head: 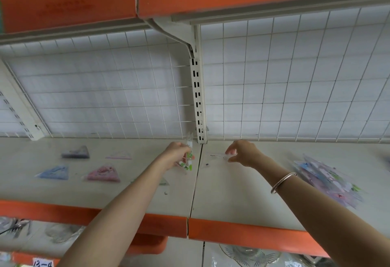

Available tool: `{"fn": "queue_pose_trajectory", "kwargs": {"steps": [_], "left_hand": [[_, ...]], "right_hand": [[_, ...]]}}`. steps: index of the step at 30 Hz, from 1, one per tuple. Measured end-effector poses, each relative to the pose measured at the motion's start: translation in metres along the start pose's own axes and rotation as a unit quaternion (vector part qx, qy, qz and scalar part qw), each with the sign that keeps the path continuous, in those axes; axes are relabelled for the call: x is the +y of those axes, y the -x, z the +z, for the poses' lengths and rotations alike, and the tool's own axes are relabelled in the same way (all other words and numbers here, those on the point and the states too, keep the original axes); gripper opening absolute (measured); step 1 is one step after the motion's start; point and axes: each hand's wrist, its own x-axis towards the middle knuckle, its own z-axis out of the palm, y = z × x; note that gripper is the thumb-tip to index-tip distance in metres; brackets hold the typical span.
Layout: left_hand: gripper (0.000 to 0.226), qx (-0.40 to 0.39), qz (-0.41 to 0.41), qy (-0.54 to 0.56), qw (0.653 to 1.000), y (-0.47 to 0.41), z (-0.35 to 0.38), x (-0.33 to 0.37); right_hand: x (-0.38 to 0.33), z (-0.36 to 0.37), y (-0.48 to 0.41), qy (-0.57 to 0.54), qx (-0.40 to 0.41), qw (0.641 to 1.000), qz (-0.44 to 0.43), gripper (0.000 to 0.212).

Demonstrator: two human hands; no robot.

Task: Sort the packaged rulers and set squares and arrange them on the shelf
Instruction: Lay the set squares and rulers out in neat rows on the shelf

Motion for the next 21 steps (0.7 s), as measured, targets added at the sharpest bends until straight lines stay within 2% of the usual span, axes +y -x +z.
{"fn": "queue_pose_trajectory", "kwargs": {"steps": [3, 11, 13, 16, 21], "left_hand": [[0.007, -0.031, -0.003, 0.006, 0.999, 0.004, -0.001, 0.003], [0.015, -0.052, 0.011, 0.009, 0.999, 0.01, 0.005, 0.006], [0.015, -0.051, 0.017, 0.005, 0.999, 0.011, 0.006, 0.007], [0.014, -0.051, 0.023, 0.002, 0.998, 0.012, 0.008, 0.01], [0.016, -0.051, 0.025, 0.013, 0.998, 0.012, 0.012, 0.013]], "right_hand": [[-0.003, 0.003, -0.004, 0.055, 0.001, 0.999, 0.0, 0.022], [0.0, 0.015, -0.006, 0.081, 0.032, 0.995, 0.048, 0.049], [-0.001, 0.019, -0.004, 0.071, 0.043, 0.996, 0.011, 0.051], [-0.002, 0.027, -0.001, 0.066, 0.016, 0.995, -0.069, 0.047], [0.001, 0.028, 0.008, 0.105, 0.016, 0.992, -0.064, 0.046]]}}
